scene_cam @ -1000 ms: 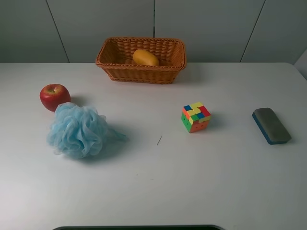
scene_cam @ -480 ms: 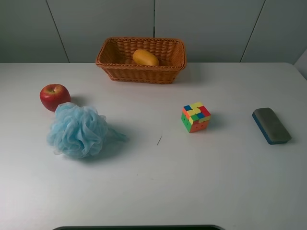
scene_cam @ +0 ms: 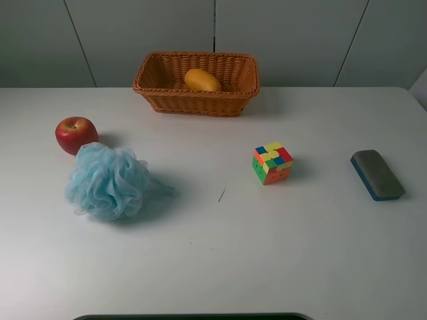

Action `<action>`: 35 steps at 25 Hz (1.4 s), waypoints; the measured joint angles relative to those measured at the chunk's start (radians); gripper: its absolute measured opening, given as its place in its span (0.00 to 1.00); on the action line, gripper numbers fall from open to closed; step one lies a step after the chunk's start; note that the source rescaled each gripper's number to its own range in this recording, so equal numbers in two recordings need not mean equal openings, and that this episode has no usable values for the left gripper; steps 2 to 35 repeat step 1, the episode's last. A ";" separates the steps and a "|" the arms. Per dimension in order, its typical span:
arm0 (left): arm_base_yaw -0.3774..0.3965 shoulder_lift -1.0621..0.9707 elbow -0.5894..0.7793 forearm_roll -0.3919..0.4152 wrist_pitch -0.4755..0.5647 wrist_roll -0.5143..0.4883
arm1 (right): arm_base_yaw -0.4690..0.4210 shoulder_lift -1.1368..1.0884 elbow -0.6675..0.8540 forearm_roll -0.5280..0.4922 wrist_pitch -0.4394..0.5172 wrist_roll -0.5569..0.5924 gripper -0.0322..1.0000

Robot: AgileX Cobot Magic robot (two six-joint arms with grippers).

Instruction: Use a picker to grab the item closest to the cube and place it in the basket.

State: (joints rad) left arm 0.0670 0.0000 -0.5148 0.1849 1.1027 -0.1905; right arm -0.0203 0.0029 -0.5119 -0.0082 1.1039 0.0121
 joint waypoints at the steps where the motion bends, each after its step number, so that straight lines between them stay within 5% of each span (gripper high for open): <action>1: 0.000 0.000 0.000 0.000 0.000 0.000 | 0.000 0.000 0.000 0.000 -0.004 0.000 1.00; 35: 0.000 0.000 0.000 0.000 0.000 0.000 | 0.000 0.000 0.000 0.000 -0.004 0.000 1.00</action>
